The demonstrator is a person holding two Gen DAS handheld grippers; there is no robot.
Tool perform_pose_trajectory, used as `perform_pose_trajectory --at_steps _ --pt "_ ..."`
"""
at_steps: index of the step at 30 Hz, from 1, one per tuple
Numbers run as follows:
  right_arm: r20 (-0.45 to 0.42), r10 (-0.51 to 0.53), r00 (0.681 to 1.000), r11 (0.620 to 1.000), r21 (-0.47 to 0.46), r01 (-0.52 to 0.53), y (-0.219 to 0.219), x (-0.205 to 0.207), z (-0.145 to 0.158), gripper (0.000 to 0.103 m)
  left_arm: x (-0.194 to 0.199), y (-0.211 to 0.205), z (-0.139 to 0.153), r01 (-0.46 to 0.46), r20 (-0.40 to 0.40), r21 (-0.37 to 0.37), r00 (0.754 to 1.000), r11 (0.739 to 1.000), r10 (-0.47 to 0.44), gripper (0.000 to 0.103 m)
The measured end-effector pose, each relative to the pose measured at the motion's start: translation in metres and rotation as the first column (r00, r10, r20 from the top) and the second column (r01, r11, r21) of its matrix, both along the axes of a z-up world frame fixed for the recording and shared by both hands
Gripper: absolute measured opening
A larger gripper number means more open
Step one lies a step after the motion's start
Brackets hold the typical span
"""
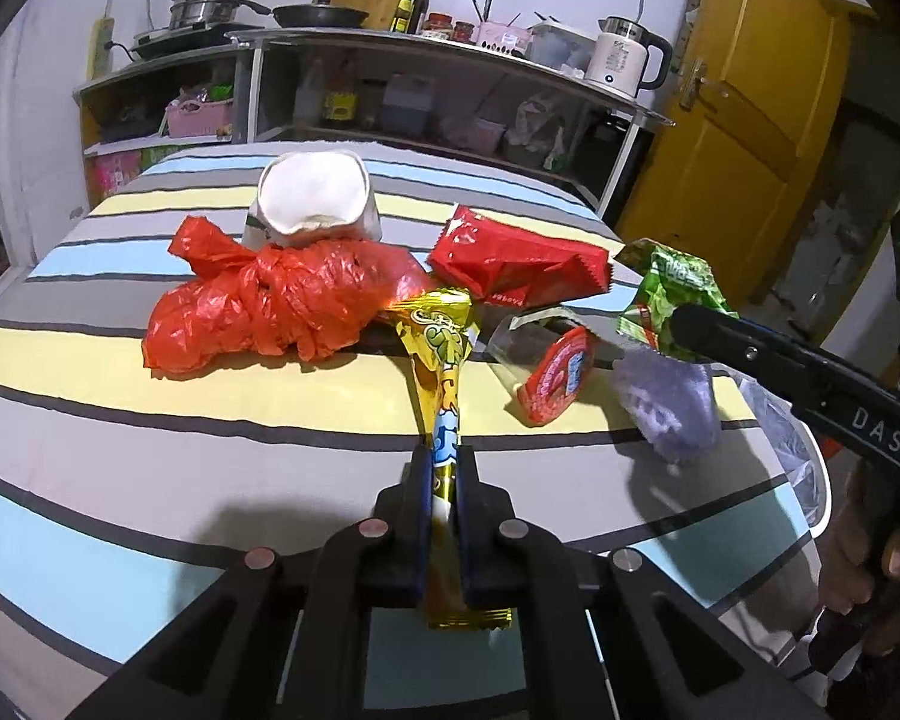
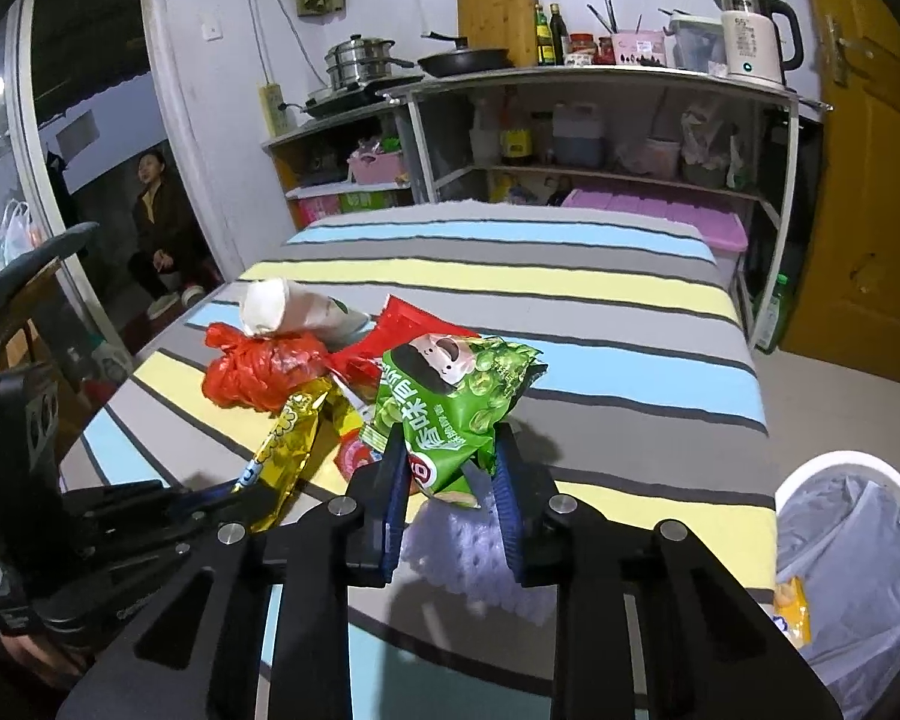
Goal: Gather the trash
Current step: 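Grasp the yellow candy stick wrapper with the left tool while the right tool grasps the green snack bag, then carry the candy wrapper and green snack bag over the white trash bin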
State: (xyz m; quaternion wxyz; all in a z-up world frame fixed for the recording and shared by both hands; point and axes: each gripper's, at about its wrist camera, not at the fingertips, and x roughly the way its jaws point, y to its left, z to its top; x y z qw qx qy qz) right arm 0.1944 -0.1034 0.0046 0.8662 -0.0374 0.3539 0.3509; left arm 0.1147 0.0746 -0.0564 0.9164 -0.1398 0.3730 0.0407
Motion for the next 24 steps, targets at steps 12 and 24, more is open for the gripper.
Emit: perform_pose_trajectory --at_steps 12,24 --pt "0.049 -0.013 0.999 0.998 0.057 0.010 -0.022 -0.025 0.028 0.027 -0.021 -0.017 0.028 0.017 0.067 0.025 0.998 1.000 -0.018 0.005" --pt "0.077 -0.080 0.994 0.994 0.077 0.074 -0.054 -0.050 0.044 0.027 -0.029 -0.046 0.055 0.092 0.127 0.046 0.987 0.995 -0.097 0.005"
